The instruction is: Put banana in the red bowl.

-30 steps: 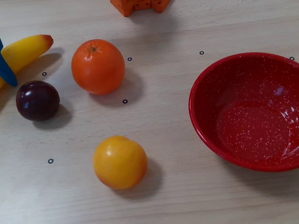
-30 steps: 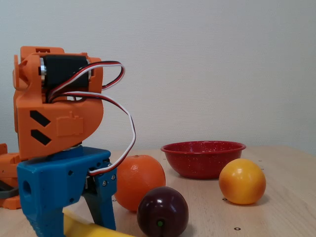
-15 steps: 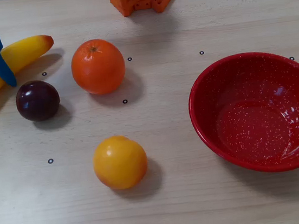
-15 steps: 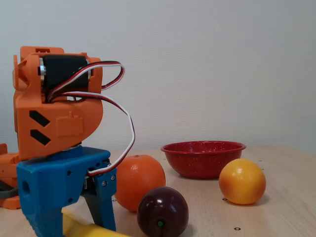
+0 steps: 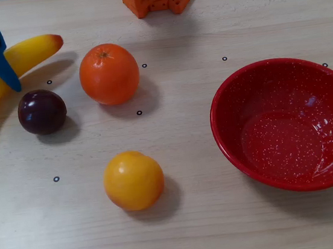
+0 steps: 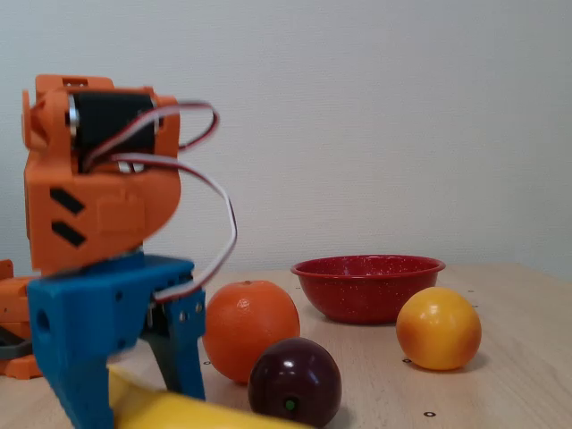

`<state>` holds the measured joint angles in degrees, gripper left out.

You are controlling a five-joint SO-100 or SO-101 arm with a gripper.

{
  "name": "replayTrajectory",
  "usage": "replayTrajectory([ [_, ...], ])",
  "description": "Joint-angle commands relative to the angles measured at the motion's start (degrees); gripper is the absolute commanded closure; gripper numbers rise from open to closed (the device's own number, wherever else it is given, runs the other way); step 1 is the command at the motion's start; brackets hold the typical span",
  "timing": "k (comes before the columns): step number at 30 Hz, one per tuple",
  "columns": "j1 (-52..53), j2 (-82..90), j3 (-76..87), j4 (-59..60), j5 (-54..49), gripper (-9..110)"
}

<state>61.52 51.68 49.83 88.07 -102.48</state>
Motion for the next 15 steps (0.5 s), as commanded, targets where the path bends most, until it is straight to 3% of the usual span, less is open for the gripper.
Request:
replayTrajectory([
  [1, -0.9, 13.7, -1.7, -0.5, 0.6, 102],
  [15, -2.8, 28.6, 10.3, -3.6, 4.5, 102],
])
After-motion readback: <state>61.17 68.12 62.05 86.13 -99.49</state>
